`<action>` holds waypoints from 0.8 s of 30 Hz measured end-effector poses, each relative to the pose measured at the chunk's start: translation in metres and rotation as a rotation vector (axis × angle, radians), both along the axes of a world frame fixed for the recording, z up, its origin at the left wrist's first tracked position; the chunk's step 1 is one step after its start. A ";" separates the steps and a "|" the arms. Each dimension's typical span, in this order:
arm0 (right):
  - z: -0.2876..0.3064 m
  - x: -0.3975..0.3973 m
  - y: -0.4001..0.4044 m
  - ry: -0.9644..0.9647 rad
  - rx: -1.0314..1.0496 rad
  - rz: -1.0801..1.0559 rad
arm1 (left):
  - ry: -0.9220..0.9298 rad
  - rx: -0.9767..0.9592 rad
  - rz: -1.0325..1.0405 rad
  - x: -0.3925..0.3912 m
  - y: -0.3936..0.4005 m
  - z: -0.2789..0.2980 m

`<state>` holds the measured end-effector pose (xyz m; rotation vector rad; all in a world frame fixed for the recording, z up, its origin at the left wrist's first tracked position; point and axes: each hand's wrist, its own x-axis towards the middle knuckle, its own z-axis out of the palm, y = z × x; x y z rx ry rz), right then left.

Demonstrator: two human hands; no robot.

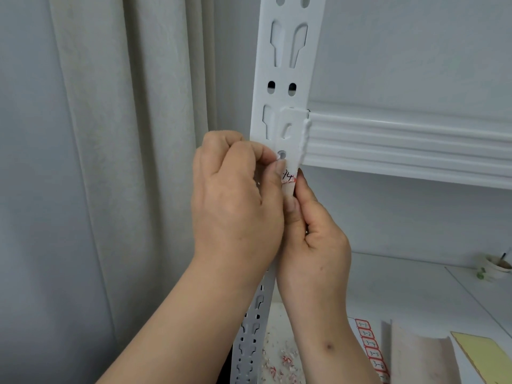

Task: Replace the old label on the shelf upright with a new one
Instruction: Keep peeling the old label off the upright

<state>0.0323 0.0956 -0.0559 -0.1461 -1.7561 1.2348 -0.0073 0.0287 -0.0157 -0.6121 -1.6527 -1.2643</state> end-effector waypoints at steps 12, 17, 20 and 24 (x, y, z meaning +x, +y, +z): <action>-0.002 -0.002 0.000 0.002 0.032 -0.009 | -0.056 -0.021 -0.090 0.001 -0.008 -0.015; -0.003 0.000 0.002 -0.005 0.063 -0.024 | -0.134 0.066 -0.097 0.000 -0.015 -0.024; -0.002 0.000 0.001 -0.005 0.062 -0.025 | -0.098 0.043 -0.090 -0.002 -0.015 -0.021; -0.003 -0.001 0.001 0.010 0.051 -0.007 | -0.045 -0.002 -0.083 -0.006 -0.012 -0.021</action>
